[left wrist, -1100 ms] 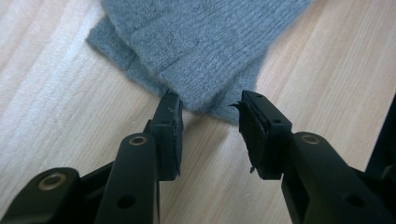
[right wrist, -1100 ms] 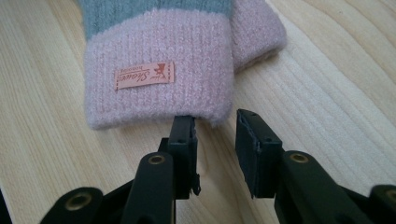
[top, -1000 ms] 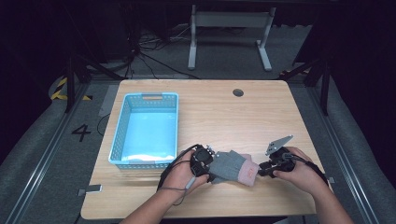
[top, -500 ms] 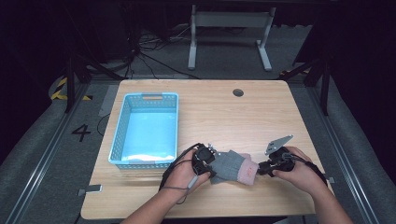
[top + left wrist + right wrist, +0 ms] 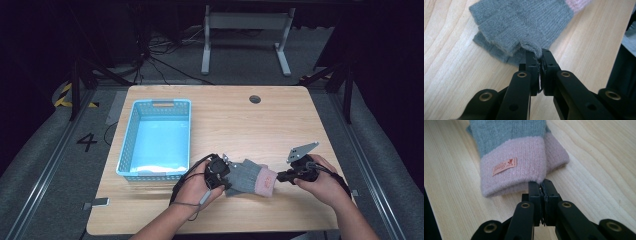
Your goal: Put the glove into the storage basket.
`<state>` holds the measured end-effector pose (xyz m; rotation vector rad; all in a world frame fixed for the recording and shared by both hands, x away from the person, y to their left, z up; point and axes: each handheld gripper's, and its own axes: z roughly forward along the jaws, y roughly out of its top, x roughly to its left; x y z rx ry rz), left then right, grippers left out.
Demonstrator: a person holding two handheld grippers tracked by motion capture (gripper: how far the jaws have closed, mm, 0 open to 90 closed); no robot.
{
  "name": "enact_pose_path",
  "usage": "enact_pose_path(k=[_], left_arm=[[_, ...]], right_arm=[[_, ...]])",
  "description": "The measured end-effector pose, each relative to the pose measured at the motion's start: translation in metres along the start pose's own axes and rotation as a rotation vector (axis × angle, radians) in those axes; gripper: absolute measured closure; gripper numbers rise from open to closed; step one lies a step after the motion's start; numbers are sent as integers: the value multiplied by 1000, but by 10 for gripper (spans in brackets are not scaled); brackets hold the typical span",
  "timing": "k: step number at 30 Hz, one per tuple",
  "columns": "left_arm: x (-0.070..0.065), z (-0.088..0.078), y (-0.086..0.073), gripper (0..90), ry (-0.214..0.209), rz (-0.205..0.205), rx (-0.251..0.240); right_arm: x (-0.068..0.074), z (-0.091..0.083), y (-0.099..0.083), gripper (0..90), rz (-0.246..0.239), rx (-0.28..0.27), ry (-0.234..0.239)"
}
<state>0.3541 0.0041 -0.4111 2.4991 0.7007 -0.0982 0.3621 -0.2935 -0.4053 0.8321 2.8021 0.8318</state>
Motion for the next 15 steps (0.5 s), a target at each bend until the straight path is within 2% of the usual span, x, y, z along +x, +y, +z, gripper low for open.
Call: enact_pose_path(k=[8, 15], left_arm=[[-9, -8, -6, 866, 10, 5, -9], [-14, -9, -8, 867, 9, 12, -3]], right_arm=[[-3, -3, 15, 883, -15, -46, -28], [-9, 3, 24, 885, -16, -54, -42]])
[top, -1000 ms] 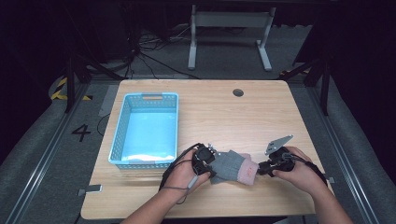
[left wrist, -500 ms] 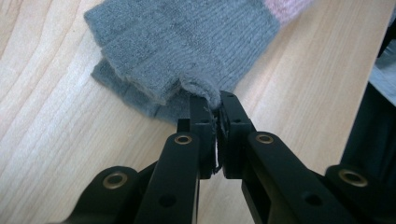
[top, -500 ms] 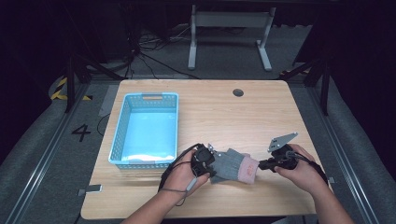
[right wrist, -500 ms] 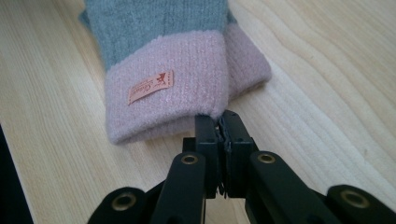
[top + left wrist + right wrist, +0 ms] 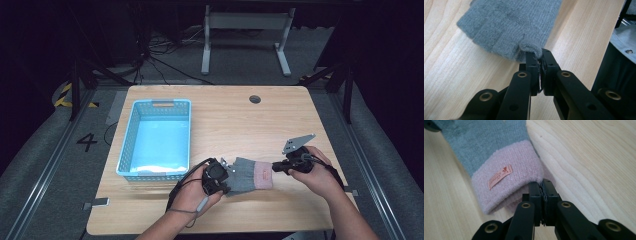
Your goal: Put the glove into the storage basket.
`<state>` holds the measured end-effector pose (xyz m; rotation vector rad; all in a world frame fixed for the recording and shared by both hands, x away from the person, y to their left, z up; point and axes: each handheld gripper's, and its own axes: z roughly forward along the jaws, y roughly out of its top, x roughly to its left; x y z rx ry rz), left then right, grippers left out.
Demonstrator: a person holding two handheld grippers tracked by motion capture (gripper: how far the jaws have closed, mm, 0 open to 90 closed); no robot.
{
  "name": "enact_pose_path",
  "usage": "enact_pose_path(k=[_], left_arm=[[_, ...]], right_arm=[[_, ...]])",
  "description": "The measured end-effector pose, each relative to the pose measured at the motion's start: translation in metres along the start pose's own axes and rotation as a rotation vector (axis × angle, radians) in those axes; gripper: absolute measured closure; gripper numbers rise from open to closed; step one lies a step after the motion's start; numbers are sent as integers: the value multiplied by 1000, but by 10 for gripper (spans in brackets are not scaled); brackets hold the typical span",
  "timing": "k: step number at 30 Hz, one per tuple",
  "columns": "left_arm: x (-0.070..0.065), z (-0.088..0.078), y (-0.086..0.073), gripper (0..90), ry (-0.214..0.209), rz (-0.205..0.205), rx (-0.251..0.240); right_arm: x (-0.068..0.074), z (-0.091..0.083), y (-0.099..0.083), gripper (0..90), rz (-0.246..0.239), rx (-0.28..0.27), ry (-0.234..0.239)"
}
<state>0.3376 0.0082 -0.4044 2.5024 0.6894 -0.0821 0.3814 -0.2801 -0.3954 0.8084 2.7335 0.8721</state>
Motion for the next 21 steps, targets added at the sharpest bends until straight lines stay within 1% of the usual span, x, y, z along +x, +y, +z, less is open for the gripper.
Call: enact_pose_path(k=[2, 5, 8, 11, 14, 18, 21], left_arm=[[-1, 1, 0, 867, 0, -3, -1], [-2, 3, 1, 867, -1, 11, 14], [-3, 6, 2, 867, -5, 12, 21], [-2, 8, 2, 867, -3, 15, 30], [0, 11, 2, 867, -10, 7, 37], [1, 16, 2, 867, -20, 12, 54], [1, 17, 2, 867, -17, 14, 55]], right_arm=[[-2, 2, 2, 885, 1, 2, 2], [-3, 5, 3, 886, 0, 9, -1], [-6, 8, 3, 886, 8, 16, -1], [-8, 11, 2, 886, 14, 20, 0], [-10, 14, 1, 886, 21, 29, 0], [-11, 16, 0, 886, 25, 31, 0], [-12, 20, -1, 886, 32, 39, 1]])
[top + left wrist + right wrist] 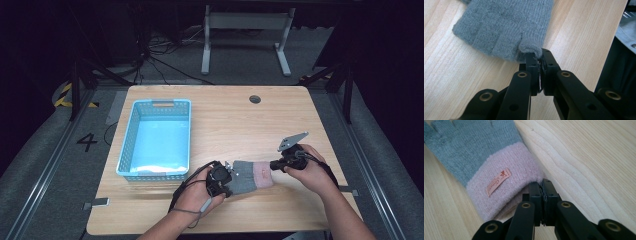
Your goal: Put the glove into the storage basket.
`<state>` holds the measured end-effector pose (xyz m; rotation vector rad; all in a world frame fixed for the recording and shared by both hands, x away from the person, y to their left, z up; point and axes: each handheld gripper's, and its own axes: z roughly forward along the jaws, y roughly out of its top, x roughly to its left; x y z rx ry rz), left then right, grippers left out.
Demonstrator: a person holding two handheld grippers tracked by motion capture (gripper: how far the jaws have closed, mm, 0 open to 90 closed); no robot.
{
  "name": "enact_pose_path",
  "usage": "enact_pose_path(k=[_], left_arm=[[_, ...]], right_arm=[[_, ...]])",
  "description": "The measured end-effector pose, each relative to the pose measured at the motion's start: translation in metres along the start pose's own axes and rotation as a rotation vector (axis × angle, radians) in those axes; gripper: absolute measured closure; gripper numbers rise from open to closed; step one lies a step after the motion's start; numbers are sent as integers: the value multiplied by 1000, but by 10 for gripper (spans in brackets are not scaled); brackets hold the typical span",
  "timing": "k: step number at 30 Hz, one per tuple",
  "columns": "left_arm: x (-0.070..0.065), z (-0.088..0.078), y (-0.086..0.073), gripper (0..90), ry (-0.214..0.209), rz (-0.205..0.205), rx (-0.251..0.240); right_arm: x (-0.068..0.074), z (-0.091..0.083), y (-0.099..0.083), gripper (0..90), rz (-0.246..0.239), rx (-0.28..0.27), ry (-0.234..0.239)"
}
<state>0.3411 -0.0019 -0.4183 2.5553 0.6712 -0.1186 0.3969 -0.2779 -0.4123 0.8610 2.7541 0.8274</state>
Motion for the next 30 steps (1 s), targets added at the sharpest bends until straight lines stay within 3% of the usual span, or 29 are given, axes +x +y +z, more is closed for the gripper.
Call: enact_pose_path(k=[14, 24, 30], left_arm=[[5, 11, -2, 854, -19, -15, 55], [6, 4, -6, 628, 7, -35, 96], [9, -12, -8, 589, 14, -45, 48]], right_arm=[[-4, 14, -3, 879, 7, 25, 2], [-5, 4, -7, 795, 5, 17, -28], [0, -7, -7, 768, 4, 6, -46]])
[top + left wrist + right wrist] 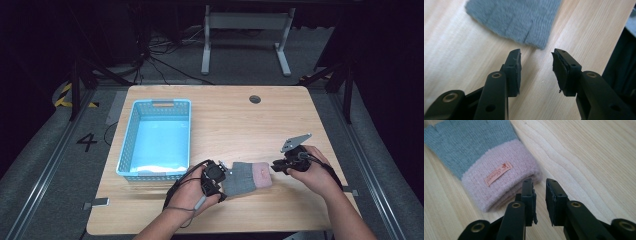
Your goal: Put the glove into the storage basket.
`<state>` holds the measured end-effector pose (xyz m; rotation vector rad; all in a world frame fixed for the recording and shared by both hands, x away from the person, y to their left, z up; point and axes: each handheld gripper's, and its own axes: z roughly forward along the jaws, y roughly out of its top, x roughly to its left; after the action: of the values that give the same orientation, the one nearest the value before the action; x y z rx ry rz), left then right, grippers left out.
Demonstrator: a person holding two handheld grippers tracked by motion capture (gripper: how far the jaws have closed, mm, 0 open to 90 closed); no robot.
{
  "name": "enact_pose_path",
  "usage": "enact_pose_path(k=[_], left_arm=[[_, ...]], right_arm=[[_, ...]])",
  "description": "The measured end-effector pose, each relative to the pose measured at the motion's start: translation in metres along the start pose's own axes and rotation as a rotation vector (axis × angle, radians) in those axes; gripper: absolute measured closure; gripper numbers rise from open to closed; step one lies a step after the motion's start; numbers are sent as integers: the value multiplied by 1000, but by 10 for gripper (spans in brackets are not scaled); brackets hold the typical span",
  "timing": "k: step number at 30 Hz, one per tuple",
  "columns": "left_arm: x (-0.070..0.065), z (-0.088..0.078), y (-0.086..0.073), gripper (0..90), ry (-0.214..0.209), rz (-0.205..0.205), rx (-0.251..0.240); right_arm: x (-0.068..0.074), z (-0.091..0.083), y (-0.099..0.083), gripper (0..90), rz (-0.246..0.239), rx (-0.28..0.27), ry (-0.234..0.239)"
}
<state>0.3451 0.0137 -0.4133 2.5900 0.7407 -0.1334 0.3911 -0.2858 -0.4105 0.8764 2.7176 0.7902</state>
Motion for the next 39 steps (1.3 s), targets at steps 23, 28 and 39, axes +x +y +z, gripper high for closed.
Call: enact_pose_path(k=[23, 28, 39], left_arm=[[-7, -20, 36, 565, 8, 41, -100], [-5, -14, 47, 558, -7, 51, -93], [6, 16, 66, 520, -17, 71, -87]], right_arm=[[-7, -28, -16, 690, 92, -34, -6], [-8, -29, -17, 674, 101, -37, -1], [-8, -29, -20, 648, 116, -46, 11]])
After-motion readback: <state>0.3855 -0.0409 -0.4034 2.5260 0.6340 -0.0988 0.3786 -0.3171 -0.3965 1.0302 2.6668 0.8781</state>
